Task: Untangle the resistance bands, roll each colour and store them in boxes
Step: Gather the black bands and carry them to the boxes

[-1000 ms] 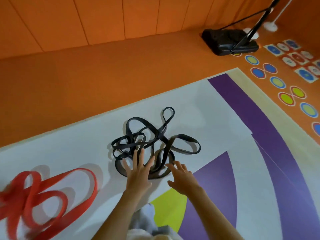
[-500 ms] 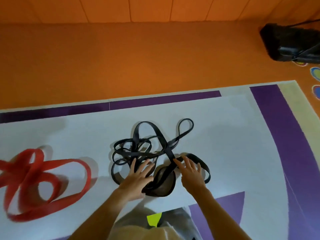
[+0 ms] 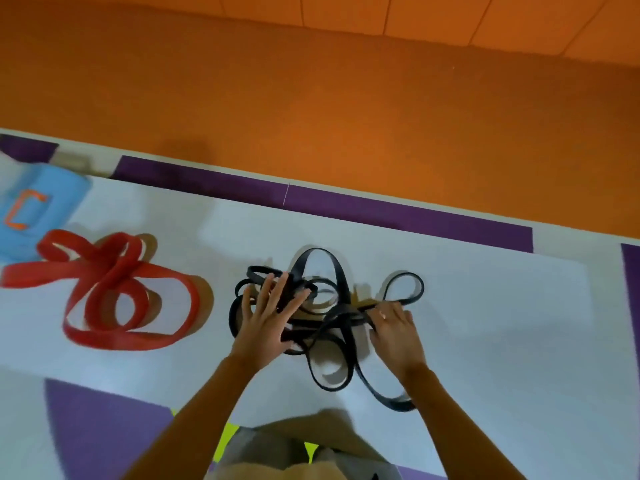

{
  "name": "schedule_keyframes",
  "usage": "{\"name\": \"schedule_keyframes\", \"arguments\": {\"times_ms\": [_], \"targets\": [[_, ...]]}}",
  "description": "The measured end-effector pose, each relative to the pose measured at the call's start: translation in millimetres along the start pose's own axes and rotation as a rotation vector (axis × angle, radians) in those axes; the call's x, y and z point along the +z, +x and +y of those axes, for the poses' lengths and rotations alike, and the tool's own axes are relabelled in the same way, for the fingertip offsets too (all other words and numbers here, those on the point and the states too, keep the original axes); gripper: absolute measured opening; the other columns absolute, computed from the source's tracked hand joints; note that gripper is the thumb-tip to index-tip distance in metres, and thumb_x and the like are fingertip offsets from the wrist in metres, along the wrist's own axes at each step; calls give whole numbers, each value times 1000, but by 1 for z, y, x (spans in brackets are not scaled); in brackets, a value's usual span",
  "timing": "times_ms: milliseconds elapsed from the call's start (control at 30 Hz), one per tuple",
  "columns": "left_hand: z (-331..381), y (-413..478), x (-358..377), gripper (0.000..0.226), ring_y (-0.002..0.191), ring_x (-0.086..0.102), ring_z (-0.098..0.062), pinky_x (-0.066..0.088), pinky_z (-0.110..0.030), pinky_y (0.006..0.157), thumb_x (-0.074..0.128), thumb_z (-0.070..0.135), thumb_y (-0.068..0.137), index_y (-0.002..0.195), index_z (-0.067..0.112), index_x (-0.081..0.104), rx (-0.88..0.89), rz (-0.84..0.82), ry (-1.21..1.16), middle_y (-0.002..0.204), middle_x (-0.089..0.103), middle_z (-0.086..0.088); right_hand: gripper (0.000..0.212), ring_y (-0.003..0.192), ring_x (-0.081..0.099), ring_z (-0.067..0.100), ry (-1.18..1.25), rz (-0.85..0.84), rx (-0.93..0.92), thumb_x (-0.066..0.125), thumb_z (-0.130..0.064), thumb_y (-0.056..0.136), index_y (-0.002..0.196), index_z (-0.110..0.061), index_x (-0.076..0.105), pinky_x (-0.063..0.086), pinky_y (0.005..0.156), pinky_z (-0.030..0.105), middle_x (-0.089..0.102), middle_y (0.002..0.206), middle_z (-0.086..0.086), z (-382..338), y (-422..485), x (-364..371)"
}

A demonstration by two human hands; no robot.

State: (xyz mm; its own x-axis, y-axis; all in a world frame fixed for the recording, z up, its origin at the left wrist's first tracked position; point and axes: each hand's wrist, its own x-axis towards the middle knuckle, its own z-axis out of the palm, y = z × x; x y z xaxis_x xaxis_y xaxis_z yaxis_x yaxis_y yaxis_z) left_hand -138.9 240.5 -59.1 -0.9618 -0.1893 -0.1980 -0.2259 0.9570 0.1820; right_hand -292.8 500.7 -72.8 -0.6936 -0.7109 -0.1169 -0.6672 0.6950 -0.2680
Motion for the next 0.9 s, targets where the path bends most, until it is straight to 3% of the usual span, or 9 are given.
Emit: {"name": "schedule_keyframes", "arguments": {"times_ms": [67, 133, 200, 300, 433, 567, 667, 767, 900], "targets": [[0, 16, -3, 143, 163, -5, -44, 6, -79, 120, 96, 61, 57, 169, 39, 9, -69, -75, 25, 178, -4, -12, 64, 140, 48, 36, 31, -108, 21, 83, -26, 82, 141, -24, 58, 44, 109, 52, 52, 147, 9, 4, 12, -5], [-2, 30, -4, 150, 160, -19, -45, -3, -81, 118, 92, 66, 59, 167, 42, -10, -127, -197, 39, 176, -20, -10, 81, 161, 12, 32, 111, -293, 68, 68, -53, 91, 160, -36, 30, 18, 124, 61, 19, 170, 4, 8, 17, -3], [-7, 39, -2, 153, 156, -29, -47, -8, -83, 115, 89, 69, 63, 161, 45, -26, -147, -345, 55, 173, -30, -7, 100, 162, -9, 24, 168, -415, 78, 57, -79, 87, 164, -43, 4, 5, 125, 65, 2, 174, -6, 8, 17, 2], [-10, 51, 1, 152, 155, -25, -51, 1, -87, 112, 91, 62, 67, 159, 46, -29, -122, -531, 30, 173, -31, -6, 120, 162, -13, 25, 88, -459, 58, 53, -94, 76, 166, -37, -3, 5, 123, 71, 0, 175, -7, 1, 8, 10], [-9, 60, -2, 129, 158, 0, -53, 28, -78, 116, 89, 51, 76, 165, 37, -3, -145, -481, 36, 174, -2, -10, 120, 162, 8, 32, -72, -416, 50, 67, -76, 81, 168, -25, 2, 9, 125, 67, 9, 175, 3, -21, -9, 16], [-11, 57, -1, 93, 151, 22, -43, 47, -63, 110, 87, 47, 78, 152, 32, 32, -170, -393, -21, 164, 22, -8, 94, 148, 36, 27, -40, -344, 211, 65, -36, 100, 168, -24, 1, 43, 117, 42, 29, 165, 5, -47, -17, 19], [-16, 58, 1, 90, 148, 28, -42, 50, -60, 107, 88, 48, 76, 149, 34, 38, -170, -371, -52, 165, 20, -10, 86, 137, 44, 24, -91, -282, 284, 58, -20, 102, 168, -24, 4, 45, 112, 38, 40, 154, 5, -60, -16, 19], [-22, 54, 5, 97, 155, 16, -43, 45, -64, 110, 88, 49, 77, 155, 36, 32, -139, -392, -74, 174, 1, -10, 83, 143, 38, 23, -93, -278, 326, 57, -13, 100, 167, -27, 10, 39, 117, 44, 34, 158, 0, -64, -15, 20], [-23, 44, 9, 102, 157, 13, -41, 42, -65, 111, 85, 52, 82, 162, 38, 24, -85, -383, -42, 176, -12, -8, 79, 125, 55, 26, -23, -297, 367, 56, -11, 102, 167, -26, 14, 54, 101, 37, 45, 144, 4, -71, -16, 22]]}}
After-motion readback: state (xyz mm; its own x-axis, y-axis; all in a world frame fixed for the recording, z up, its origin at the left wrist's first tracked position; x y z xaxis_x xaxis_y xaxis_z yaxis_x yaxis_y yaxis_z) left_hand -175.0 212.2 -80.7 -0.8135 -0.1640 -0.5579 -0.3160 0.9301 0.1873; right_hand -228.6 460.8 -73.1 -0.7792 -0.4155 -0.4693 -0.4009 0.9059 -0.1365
